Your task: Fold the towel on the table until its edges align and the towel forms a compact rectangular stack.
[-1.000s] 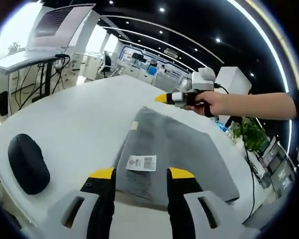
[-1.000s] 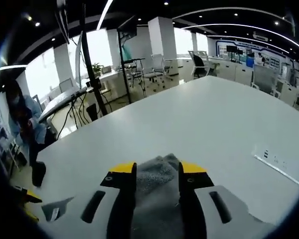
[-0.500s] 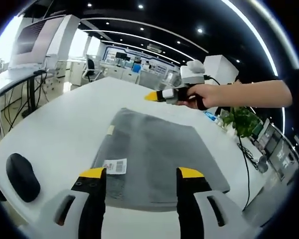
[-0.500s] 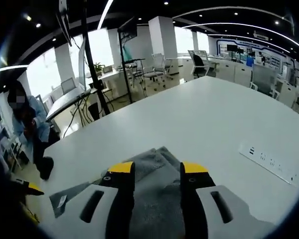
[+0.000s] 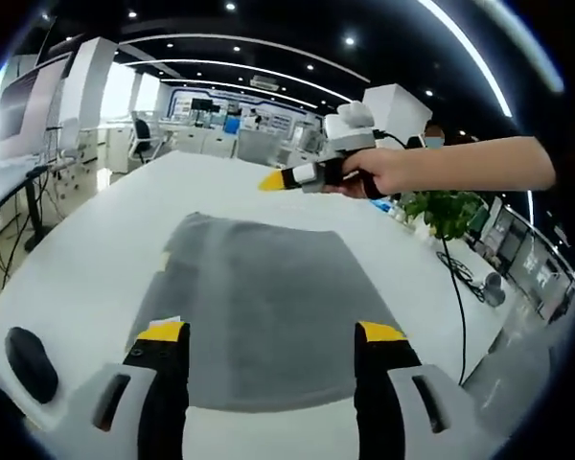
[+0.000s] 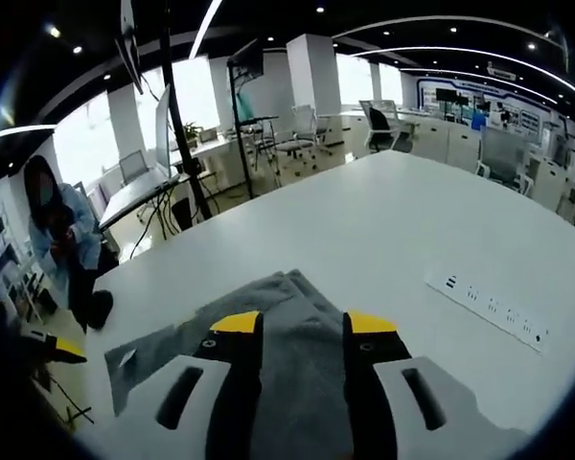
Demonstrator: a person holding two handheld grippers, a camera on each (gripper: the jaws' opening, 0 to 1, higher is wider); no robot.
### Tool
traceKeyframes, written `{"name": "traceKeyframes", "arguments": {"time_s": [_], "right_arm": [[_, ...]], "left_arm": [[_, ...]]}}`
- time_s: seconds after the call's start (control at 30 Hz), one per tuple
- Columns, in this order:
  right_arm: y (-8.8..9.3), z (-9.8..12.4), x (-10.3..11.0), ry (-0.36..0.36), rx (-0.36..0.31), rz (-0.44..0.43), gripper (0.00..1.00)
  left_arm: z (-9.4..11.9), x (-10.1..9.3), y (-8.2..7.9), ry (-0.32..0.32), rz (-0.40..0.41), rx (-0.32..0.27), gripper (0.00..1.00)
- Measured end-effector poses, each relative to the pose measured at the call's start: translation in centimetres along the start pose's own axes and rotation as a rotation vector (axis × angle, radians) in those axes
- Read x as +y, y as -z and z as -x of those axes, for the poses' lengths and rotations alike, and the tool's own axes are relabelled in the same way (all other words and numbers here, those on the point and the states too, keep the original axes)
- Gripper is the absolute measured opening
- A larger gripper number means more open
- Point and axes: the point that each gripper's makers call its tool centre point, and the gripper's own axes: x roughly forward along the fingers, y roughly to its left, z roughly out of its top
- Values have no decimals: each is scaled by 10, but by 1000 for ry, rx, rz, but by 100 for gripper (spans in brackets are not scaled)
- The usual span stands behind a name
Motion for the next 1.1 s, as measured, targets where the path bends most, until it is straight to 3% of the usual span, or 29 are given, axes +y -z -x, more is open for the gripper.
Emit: {"name": "traceKeyframes", "arguments": {"time_s": [0.17,0.2,0.33,0.57,0.8,1.0,1.1], "right_arm": [[14,25,-21,27,7,-35,38],[16,22,-35,37,10,-41,38],[29,38,-56,58,18,-60,40],[45,70,-72,95,23,-87,40],[53,86,-96,122,21,-105,40],[67,99,-111,144,28,-123,40],[74,108,-108,149,36,-137,40]], "left_arm": [[-10,-26,-3,58,-49,16,73],[-12,-31,-3,69,-58,19,74],[-20,-56,-5,128,-103,31,78],[-31,-91,-6,195,-169,64,76],[-39,-116,-7,243,-201,73,77],[-47,-136,2,280,-216,100,77],[-50,-144,8,297,-220,121,77]]}}
